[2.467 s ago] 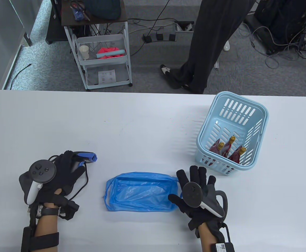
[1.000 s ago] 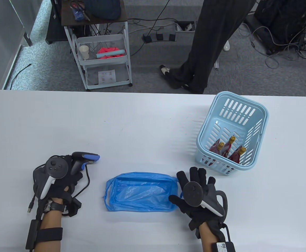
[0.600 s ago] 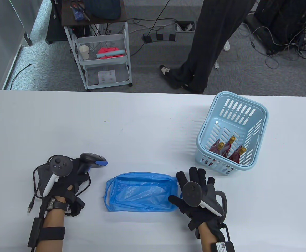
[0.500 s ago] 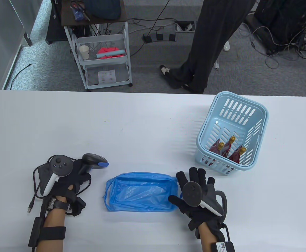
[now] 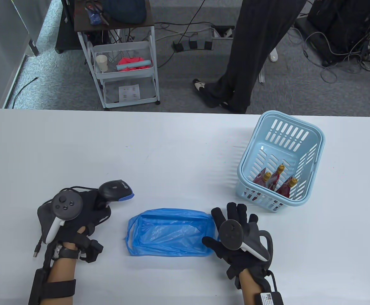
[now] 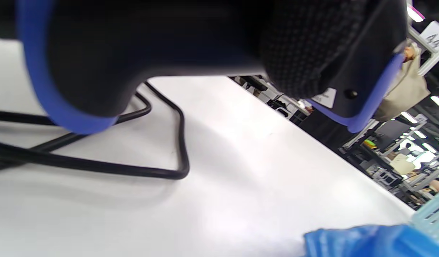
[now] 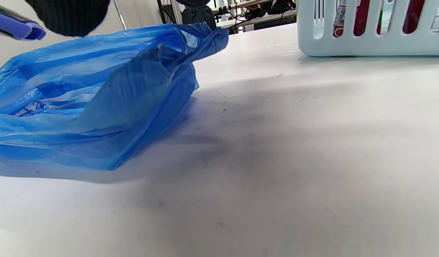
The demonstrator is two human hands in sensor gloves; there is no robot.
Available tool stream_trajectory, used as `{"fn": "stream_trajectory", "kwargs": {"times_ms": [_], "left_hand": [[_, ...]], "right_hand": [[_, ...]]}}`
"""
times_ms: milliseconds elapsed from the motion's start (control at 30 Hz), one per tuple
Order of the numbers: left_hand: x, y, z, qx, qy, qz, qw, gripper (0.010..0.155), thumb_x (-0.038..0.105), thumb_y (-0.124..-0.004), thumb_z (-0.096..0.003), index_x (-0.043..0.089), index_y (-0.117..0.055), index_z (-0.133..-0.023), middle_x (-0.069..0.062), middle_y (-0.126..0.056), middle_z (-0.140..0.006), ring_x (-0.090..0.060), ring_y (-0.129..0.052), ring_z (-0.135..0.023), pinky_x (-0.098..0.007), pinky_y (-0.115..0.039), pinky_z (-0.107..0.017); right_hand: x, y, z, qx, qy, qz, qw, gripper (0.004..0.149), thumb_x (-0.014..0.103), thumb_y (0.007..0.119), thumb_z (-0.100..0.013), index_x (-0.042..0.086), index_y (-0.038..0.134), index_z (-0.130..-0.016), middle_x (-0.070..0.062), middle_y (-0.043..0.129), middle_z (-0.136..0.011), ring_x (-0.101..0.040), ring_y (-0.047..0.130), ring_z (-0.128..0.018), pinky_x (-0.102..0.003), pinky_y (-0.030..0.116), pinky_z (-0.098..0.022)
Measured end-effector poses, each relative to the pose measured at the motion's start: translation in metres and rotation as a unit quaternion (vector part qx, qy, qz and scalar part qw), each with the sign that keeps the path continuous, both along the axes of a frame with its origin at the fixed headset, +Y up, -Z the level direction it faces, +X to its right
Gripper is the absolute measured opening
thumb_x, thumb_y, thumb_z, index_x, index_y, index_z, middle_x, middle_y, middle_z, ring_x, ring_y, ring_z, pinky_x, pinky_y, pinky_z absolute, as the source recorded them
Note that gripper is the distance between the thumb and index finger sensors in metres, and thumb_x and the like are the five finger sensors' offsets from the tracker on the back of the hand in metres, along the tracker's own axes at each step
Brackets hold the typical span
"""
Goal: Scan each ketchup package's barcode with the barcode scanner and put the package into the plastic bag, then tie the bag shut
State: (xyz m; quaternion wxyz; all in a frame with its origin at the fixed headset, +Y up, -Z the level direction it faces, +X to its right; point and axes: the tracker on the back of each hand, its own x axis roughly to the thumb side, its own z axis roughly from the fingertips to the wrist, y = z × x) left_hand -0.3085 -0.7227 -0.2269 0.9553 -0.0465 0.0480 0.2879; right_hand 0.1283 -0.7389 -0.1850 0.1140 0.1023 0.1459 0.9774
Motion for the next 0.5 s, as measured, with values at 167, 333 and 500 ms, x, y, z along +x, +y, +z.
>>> {"fn": "stream_trajectory", "kwargs": {"times_ms": [167,333,500], "left_hand": [[0.005,0.013,0.006,0.023,-0.024,0.031,0.999,0.060,0.047,-0.093,-0.0378,0.034,-0.072,-0.092,0.002,-0.073,-0.091,-0.029,-0.085,-0.076,-0.050,-0.077,-0.062],[0.010,0.018,0.013,0.033,-0.052,0.070,0.996,0.056,0.047,-0.093,-0.0387,0.034,-0.073,-0.089,0.004,-0.072,-0.092,-0.030,-0.086,-0.080,-0.052,-0.075,-0.064],[0.013,0.018,0.019,0.037,-0.076,0.092,0.992,0.055,0.046,-0.093,-0.0388,0.034,-0.073,-0.089,0.003,-0.073,-0.094,-0.032,-0.087,-0.083,-0.053,-0.075,-0.065]], "right_hand": [[-0.001,0.000,0.000,0.000,0.001,-0.001,1.000,0.088,0.064,0.064,-0.050,0.021,0.026,-0.117,-0.025,0.009,-0.118,-0.052,0.005,-0.106,-0.074,0.011,-0.070],[-0.001,-0.001,0.000,0.001,0.002,-0.001,1.000,0.087,0.064,0.064,-0.050,0.021,0.027,-0.117,-0.025,0.009,-0.118,-0.052,0.005,-0.106,-0.074,0.011,-0.070],[-0.002,-0.001,0.000,0.002,0.003,0.000,1.000,0.087,0.064,0.064,-0.050,0.021,0.027,-0.117,-0.025,0.009,-0.118,-0.052,0.005,-0.106,-0.074,0.011,-0.070]]}}
